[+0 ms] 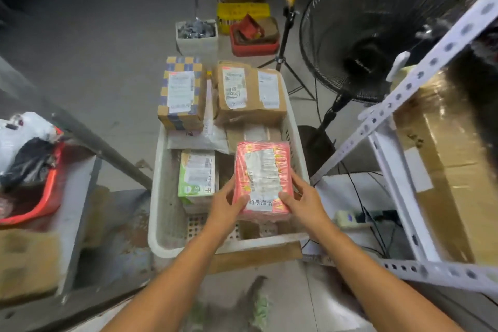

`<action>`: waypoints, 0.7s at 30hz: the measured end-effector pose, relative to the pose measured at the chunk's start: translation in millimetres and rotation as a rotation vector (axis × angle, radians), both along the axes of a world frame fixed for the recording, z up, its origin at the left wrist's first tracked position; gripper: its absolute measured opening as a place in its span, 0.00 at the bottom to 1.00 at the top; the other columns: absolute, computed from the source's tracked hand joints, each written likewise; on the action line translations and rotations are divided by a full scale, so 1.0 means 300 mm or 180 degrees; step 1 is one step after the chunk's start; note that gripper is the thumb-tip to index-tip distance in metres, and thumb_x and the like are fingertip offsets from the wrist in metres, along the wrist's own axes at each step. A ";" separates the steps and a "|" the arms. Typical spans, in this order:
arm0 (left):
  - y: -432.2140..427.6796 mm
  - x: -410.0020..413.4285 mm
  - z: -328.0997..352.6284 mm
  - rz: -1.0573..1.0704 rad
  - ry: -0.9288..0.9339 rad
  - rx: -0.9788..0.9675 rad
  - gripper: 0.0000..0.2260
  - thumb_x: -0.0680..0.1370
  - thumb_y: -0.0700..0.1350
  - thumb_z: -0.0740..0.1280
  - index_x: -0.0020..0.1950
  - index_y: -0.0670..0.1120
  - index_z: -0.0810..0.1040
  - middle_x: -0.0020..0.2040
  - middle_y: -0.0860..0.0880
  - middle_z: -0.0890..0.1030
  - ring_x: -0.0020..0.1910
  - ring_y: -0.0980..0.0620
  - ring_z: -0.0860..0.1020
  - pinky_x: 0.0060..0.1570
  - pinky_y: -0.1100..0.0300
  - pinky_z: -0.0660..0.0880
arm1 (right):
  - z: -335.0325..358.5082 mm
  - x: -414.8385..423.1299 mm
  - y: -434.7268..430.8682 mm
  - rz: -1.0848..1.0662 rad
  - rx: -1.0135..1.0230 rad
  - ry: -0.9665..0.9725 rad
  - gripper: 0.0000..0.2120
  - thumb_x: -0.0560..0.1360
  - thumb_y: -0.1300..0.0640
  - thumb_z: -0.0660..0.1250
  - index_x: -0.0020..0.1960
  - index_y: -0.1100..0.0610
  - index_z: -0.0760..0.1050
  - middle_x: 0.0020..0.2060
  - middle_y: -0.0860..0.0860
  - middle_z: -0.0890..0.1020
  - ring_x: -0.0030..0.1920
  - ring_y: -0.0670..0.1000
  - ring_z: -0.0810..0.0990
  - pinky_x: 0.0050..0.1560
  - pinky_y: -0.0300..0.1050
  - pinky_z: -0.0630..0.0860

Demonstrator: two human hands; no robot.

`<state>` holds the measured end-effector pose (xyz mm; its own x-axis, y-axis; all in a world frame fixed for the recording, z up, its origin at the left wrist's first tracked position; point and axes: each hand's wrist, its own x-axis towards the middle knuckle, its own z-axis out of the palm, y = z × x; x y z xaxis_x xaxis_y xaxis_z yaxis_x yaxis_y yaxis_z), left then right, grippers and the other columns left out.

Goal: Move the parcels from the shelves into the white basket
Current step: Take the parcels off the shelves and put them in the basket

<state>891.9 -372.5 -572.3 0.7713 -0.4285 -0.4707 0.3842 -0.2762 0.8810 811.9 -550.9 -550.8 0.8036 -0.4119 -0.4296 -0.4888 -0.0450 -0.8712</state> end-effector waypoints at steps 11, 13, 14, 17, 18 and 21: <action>-0.112 0.082 -0.276 -0.0131 0.0181 0.0206 0.29 0.76 0.40 0.69 0.75 0.54 0.64 0.69 0.53 0.73 0.67 0.53 0.72 0.66 0.50 0.71 | -0.262 0.133 -0.062 -0.0296 -0.0239 0.0427 0.29 0.76 0.72 0.60 0.73 0.52 0.66 0.60 0.48 0.79 0.56 0.44 0.78 0.49 0.28 0.75; -0.121 0.079 -0.285 -0.0182 0.0179 0.0282 0.31 0.76 0.39 0.69 0.76 0.55 0.62 0.70 0.53 0.72 0.68 0.53 0.71 0.67 0.51 0.70 | -0.269 0.143 -0.046 -0.0441 -0.0305 0.0510 0.28 0.75 0.72 0.59 0.72 0.52 0.67 0.58 0.49 0.80 0.55 0.46 0.79 0.50 0.32 0.76; -0.125 0.083 -0.286 -0.0212 0.0174 0.0326 0.33 0.76 0.39 0.70 0.76 0.55 0.60 0.70 0.53 0.71 0.68 0.53 0.70 0.67 0.51 0.70 | -0.271 0.147 -0.040 -0.0501 -0.0345 0.0549 0.28 0.75 0.72 0.59 0.71 0.53 0.68 0.58 0.50 0.80 0.56 0.47 0.79 0.53 0.37 0.77; -0.133 0.096 -0.287 -0.0308 0.0164 0.0447 0.34 0.76 0.39 0.70 0.77 0.55 0.58 0.70 0.52 0.71 0.68 0.52 0.70 0.67 0.52 0.69 | -0.274 0.158 -0.038 -0.0585 -0.0384 0.0694 0.25 0.75 0.70 0.59 0.68 0.52 0.71 0.54 0.48 0.81 0.52 0.46 0.80 0.48 0.34 0.77; -0.132 0.095 -0.286 -0.0353 0.0163 0.0473 0.34 0.76 0.39 0.70 0.77 0.55 0.58 0.70 0.52 0.71 0.68 0.52 0.70 0.66 0.54 0.69 | -0.272 0.160 -0.040 -0.0575 -0.0414 0.0729 0.25 0.75 0.70 0.60 0.67 0.50 0.71 0.51 0.45 0.80 0.49 0.43 0.79 0.43 0.29 0.75; -0.120 0.100 -0.271 -0.0464 0.0180 0.0560 0.35 0.76 0.39 0.70 0.77 0.55 0.57 0.71 0.52 0.70 0.69 0.51 0.69 0.66 0.56 0.67 | -0.258 0.157 -0.049 -0.0482 -0.0420 0.0856 0.26 0.74 0.70 0.60 0.68 0.50 0.70 0.51 0.46 0.80 0.50 0.44 0.79 0.45 0.31 0.75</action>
